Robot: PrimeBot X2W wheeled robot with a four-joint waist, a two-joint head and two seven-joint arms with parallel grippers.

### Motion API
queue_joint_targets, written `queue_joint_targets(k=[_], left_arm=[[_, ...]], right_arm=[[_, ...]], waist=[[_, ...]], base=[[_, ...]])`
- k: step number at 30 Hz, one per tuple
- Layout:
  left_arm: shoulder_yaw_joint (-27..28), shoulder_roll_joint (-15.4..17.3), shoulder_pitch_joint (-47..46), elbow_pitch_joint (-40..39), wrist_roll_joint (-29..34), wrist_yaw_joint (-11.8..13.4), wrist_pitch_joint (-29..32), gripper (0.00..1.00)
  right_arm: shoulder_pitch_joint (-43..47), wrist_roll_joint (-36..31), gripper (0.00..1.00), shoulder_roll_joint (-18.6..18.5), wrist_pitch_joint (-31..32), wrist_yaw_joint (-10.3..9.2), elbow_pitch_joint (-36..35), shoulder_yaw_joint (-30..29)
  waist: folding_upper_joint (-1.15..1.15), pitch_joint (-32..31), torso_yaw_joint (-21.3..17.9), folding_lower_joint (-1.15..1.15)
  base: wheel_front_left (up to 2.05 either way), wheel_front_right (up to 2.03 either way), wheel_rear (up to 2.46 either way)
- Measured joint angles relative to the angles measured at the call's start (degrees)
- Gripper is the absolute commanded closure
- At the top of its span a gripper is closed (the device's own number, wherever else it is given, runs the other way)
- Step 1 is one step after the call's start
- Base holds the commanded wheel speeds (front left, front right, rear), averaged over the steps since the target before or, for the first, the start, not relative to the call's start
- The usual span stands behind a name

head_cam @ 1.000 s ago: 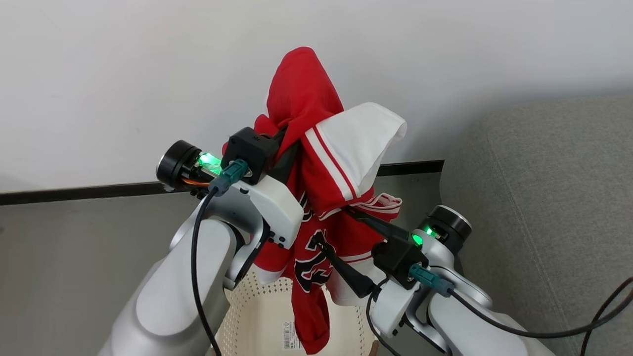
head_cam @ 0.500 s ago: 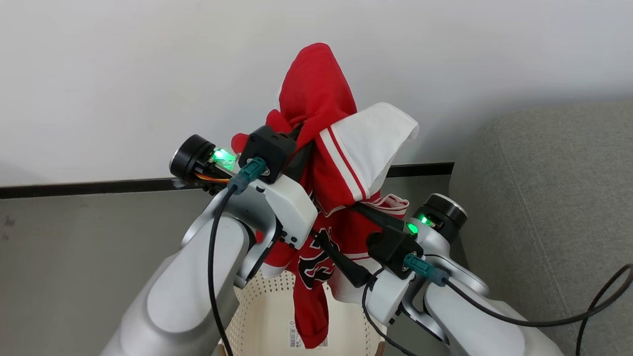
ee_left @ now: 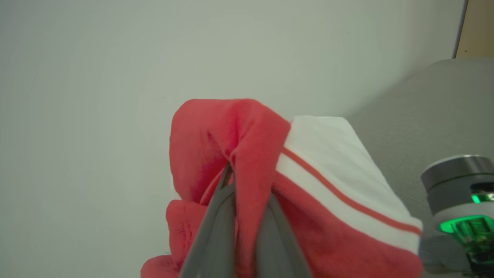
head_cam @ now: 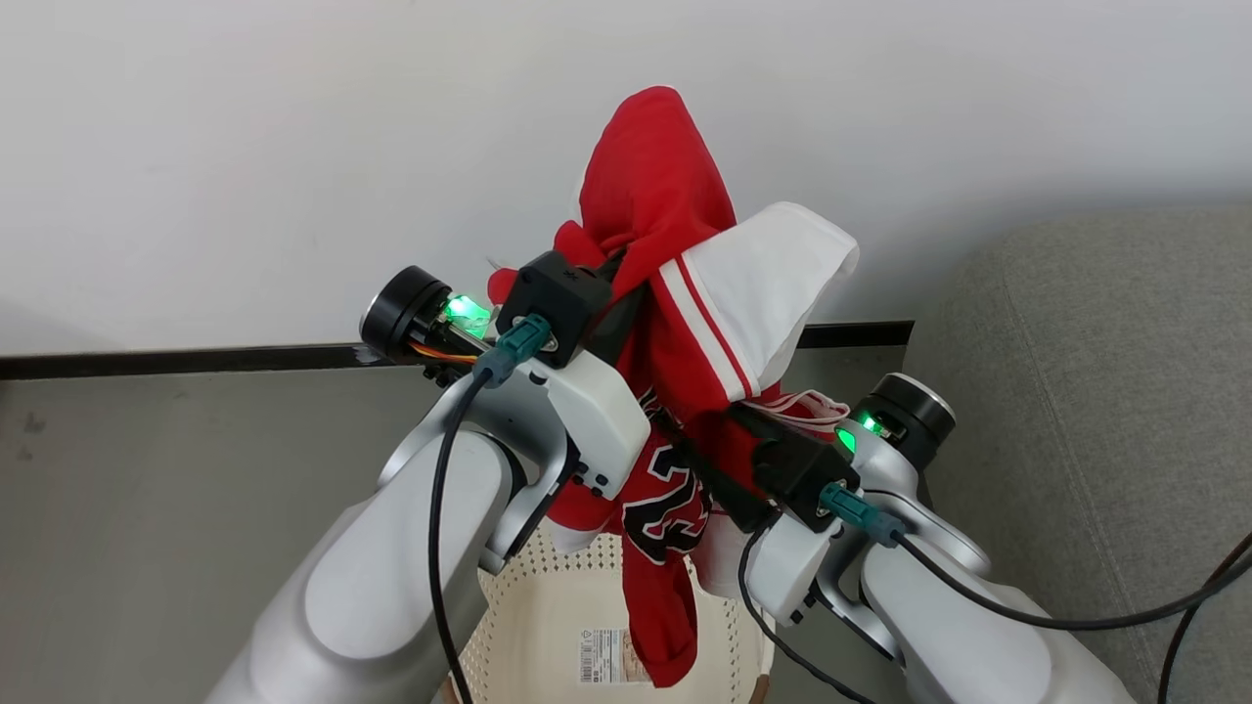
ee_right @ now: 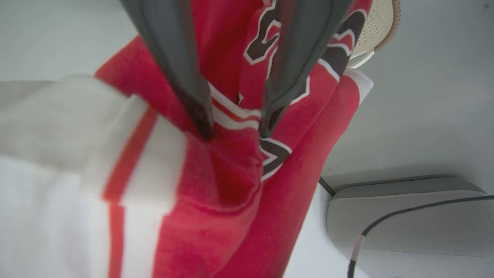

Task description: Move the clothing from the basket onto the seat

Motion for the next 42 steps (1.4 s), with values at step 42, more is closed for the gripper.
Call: queue_joint_targets(k=[42], left_arm=[[2.3,-0.1,2.0,3.9,-2.6,3.7,-3.7,1.00]], right_arm=[[1.4,1.2,1.00,0.1,0.0,0.00,-4.6,-13.3]], waist=[[0.00,1.5,-3.7,0.00]], base=[[0.00,0.00,0.00]])
